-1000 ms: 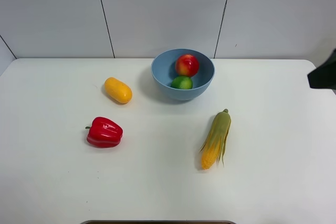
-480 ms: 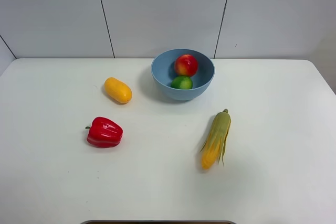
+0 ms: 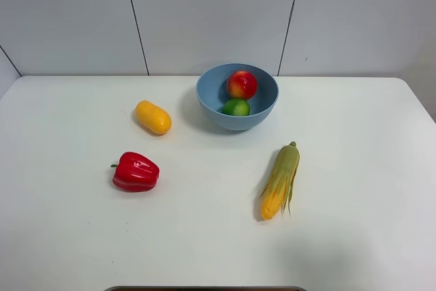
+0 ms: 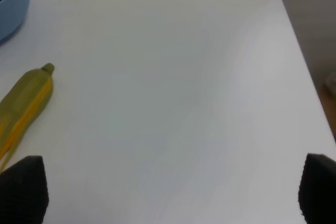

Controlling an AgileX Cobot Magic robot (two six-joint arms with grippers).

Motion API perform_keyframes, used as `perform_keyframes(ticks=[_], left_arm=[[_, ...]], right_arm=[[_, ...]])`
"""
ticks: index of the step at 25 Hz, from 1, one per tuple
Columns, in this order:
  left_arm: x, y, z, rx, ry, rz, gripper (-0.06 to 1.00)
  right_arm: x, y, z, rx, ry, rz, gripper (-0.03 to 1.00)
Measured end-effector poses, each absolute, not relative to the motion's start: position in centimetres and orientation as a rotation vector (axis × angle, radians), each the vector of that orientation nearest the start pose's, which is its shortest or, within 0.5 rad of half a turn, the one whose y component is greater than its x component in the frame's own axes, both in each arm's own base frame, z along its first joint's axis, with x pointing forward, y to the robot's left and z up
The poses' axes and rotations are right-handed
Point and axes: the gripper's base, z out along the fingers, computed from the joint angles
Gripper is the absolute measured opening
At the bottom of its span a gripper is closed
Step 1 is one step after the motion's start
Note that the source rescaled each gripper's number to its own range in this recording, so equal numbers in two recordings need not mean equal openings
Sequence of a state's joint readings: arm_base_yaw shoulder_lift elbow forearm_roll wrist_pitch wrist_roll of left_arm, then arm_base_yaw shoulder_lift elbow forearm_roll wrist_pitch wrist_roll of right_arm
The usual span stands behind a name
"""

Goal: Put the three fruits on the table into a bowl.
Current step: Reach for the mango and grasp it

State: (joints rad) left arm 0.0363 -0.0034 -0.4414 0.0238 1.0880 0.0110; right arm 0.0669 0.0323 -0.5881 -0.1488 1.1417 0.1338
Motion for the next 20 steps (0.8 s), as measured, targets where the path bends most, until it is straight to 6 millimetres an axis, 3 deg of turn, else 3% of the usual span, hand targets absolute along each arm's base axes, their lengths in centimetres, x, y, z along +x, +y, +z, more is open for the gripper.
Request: perform_keyframes(ticks=[5,20], left_arm=[[-0.04,0.19,25.87,-0.028,2.127,0.057,0.82],[-0.04,0.19,25.87,-0.028,2.127,0.057,0.82]], right_arm=[[-1.64,-1.06,29.42,0.157,1.997,-0.083,0.87],[-1.59,-0.78,29.34,0.126,2.004,-0.063,0.87]])
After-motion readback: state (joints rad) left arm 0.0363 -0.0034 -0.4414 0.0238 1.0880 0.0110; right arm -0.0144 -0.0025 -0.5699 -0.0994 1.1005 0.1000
